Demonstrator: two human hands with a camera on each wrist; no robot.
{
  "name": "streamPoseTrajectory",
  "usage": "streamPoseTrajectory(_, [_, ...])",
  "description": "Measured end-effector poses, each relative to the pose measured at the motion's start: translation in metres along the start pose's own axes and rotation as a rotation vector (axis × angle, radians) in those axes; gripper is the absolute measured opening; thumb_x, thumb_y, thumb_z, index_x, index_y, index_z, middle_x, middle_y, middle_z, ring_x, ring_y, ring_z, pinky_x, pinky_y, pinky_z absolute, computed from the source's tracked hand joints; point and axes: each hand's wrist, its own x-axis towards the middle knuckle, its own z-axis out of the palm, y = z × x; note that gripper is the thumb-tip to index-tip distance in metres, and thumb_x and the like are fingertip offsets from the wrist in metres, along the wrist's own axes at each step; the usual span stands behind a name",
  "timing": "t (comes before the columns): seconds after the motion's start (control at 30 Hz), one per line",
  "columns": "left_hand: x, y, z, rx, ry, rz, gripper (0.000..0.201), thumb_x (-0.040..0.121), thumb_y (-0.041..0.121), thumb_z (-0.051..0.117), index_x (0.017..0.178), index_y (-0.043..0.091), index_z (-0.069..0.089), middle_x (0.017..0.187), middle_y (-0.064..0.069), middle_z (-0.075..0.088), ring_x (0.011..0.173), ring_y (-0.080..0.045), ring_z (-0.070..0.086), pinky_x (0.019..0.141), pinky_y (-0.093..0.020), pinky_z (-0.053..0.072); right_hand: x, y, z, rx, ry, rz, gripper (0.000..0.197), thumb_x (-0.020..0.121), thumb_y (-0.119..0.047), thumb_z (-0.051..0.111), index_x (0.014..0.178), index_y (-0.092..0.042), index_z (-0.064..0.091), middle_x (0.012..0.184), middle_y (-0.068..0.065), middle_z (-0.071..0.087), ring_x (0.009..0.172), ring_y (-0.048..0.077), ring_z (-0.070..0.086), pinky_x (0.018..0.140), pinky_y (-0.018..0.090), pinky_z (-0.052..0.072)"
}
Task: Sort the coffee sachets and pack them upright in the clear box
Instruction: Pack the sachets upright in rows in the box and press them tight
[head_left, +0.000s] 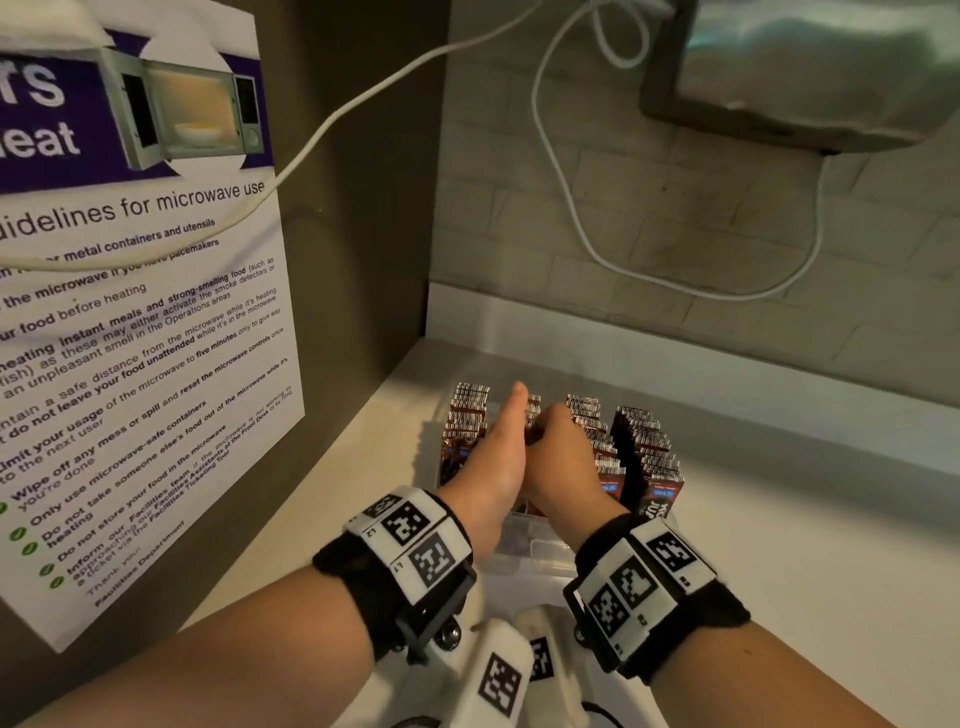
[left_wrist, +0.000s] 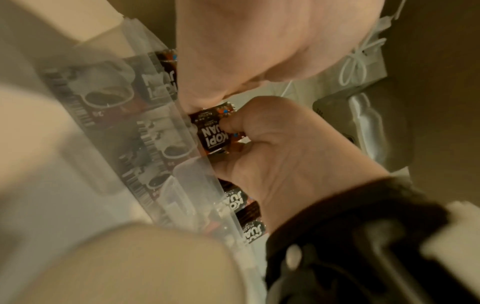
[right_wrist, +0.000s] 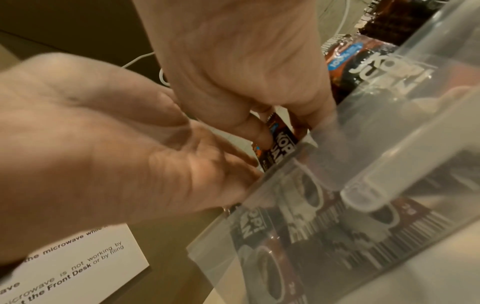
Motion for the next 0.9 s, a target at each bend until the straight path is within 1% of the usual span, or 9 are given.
streamPoseTrajectory(0.2, [0.013,0.007,-0.001,-0.063,-0.007,-0.069,0.082,0.088,0.075,0.030,0.145,0.016,0.040,0.144,-0.012,0.048,0.127,-0.025,0.050,0.109,-0.046,0.039,0.000,0.003,-0.002,0.005,-0.020,-0.003,0.028,0.086,0.004,0.048,0.113,-0.004,0.045,0.107,0.019,0.057,0.092,0.034,0.059,0.067,0.037,0.049])
streamPoseTrajectory(0.4, [0.020,0.009,0.000,-0.021,-0.020,-0.108,0.087,0.083,0.080,0.033,0.151,0.024,0.030,0.154,-0.011,0.036,0.137,-0.028,0.039,0.113,-0.050,0.032,-0.006,0.003,-0.004,0.078,-0.124,0.061,0.050,0.089,-0.001,0.050,0.132,-0.003,0.024,0.108,0.019,0.059,0.093,0.031,0.062,0.065,0.035,0.049])
streamPoseTrajectory(0.53, [0.023,0.008,0.002,0.012,-0.003,-0.106,0.089,0.082,0.080,0.033,0.150,0.023,0.031,0.151,-0.012,0.040,0.135,-0.027,0.042,0.113,-0.049,0.032,-0.002,0.004,-0.008,0.103,-0.159,0.104,0.061,0.088,-0.004,0.055,0.138,0.002,0.021,0.100,0.015,0.056,0.075,0.020,0.056,0.049,0.022,0.038])
streamPoseTrajectory(0.6, [0.026,0.007,0.003,0.035,0.006,-0.102,0.090,0.083,0.080,0.032,0.151,0.020,0.032,0.151,-0.011,0.039,0.136,-0.026,0.040,0.114,-0.047,0.031,-0.001,0.006,-0.009,0.089,-0.180,0.131,0.042,0.086,-0.005,0.059,0.122,0.006,0.039,0.081,0.007,0.052,0.062,0.013,0.047,0.047,0.021,0.034])
streamPoseTrajectory(0.67, [0.029,0.007,0.003,0.049,0.021,-0.106,0.092,0.084,0.080,0.032,0.151,0.017,0.031,0.152,-0.011,0.038,0.138,-0.025,0.038,0.115,-0.046,0.029,-0.002,0.004,-0.011,0.054,-0.223,0.149,0.006,0.084,-0.003,0.058,0.082,-0.001,0.053,0.064,0.004,0.047,0.053,0.014,0.043,0.048,0.024,0.033])
streamPoseTrajectory(0.7, [0.030,0.007,0.004,0.052,0.027,-0.108,0.093,0.083,0.080,0.032,0.150,0.015,0.032,0.152,-0.012,0.039,0.138,-0.026,0.038,0.116,-0.046,0.028,0.000,0.006,-0.011,0.048,-0.252,0.161,0.016,0.082,0.000,0.056,0.069,-0.005,0.049,0.061,0.005,0.047,0.052,0.016,0.043,0.049,0.026,0.034])
streamPoseTrajectory(0.73, [0.031,0.007,0.004,0.050,0.036,-0.109,0.095,0.082,0.081,0.032,0.149,0.014,0.034,0.151,-0.012,0.040,0.137,-0.026,0.039,0.116,-0.046,0.028,-0.001,0.005,-0.011,0.044,-0.268,0.142,0.018,0.082,0.001,0.055,0.066,-0.006,0.049,0.061,0.006,0.048,0.053,0.018,0.044,0.050,0.026,0.035])
streamPoseTrajectory(0.83, [0.030,0.007,0.007,0.046,0.042,-0.094,0.100,0.077,0.085,0.033,0.149,0.015,0.034,0.149,-0.012,0.042,0.136,-0.025,0.040,0.115,-0.046,0.029,0.004,0.007,-0.008,0.043,-0.220,0.117,0.011,0.082,-0.001,0.057,0.092,0.001,0.055,0.074,0.009,0.054,0.061,0.019,0.049,0.050,0.025,0.037])
streamPoseTrajectory(0.9, [0.030,0.007,0.008,0.041,0.036,-0.102,0.103,0.075,0.086,0.033,0.149,0.016,0.034,0.151,-0.012,0.040,0.138,-0.025,0.038,0.116,-0.046,0.028,0.005,0.007,-0.008,0.025,-0.238,0.130,0.004,0.082,0.001,0.056,0.085,-0.001,0.054,0.071,0.008,0.052,0.059,0.019,0.048,0.049,0.026,0.038])
